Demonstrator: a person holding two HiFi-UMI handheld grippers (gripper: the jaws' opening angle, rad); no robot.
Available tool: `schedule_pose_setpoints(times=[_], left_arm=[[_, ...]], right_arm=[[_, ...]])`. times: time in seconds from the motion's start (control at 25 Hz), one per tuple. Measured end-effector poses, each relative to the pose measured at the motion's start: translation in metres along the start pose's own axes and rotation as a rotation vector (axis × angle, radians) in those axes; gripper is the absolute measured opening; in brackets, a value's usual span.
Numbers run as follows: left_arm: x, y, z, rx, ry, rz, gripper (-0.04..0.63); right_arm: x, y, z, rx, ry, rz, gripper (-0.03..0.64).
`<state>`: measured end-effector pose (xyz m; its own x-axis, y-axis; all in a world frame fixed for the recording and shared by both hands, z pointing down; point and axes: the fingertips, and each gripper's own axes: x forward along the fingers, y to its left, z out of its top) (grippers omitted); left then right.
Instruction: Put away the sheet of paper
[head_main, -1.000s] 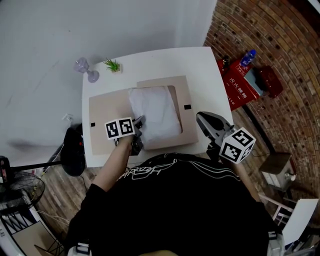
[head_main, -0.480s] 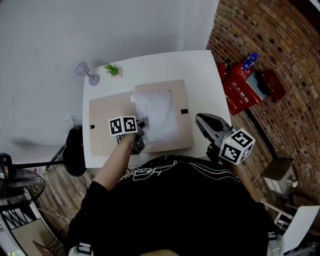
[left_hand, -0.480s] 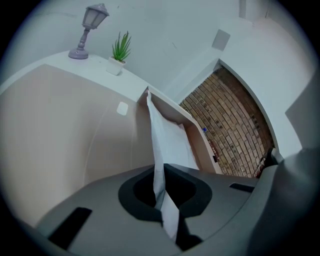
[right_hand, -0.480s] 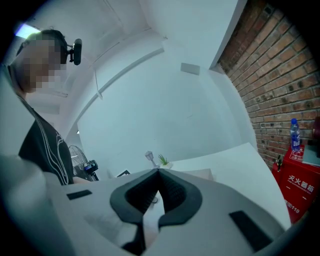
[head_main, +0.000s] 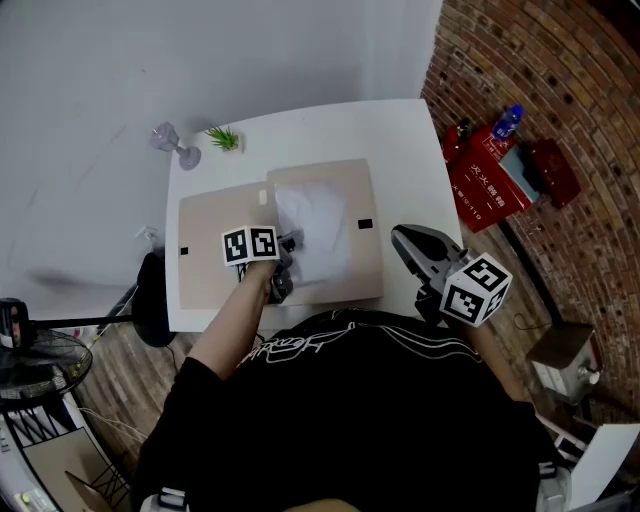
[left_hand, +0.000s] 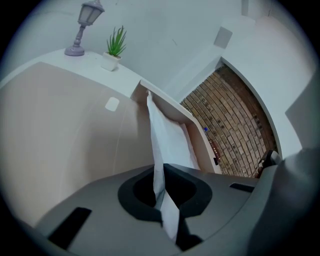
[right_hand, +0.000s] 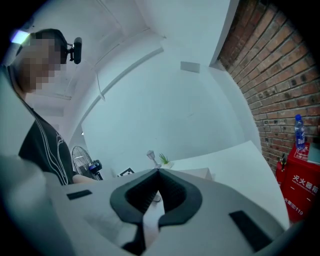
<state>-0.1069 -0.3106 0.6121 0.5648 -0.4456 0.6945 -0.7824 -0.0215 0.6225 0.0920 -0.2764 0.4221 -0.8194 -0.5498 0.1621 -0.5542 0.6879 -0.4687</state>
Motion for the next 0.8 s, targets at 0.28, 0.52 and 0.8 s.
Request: schedule_pose_setpoints(times=[0.28,0.52,0.8], left_arm=[[0.003,-0.01,0.004,0.019,-0.043,0.007,0.042],[-0.01,-0.004,0.012,0.027,-0.109,0.053,0.258],[-0.043,0.003,0.027,0.043,-0.195,0.045,0.264]], right_arm=[[0.0,-0.001,-0.008,-0.006,0.027,0.035,0.003],[-0.002,0.002,-0.007,-0.015,0.034,0.046,0.003],[0.001,0.014,-0.01,-0.051,0.038,0.068,0.003]])
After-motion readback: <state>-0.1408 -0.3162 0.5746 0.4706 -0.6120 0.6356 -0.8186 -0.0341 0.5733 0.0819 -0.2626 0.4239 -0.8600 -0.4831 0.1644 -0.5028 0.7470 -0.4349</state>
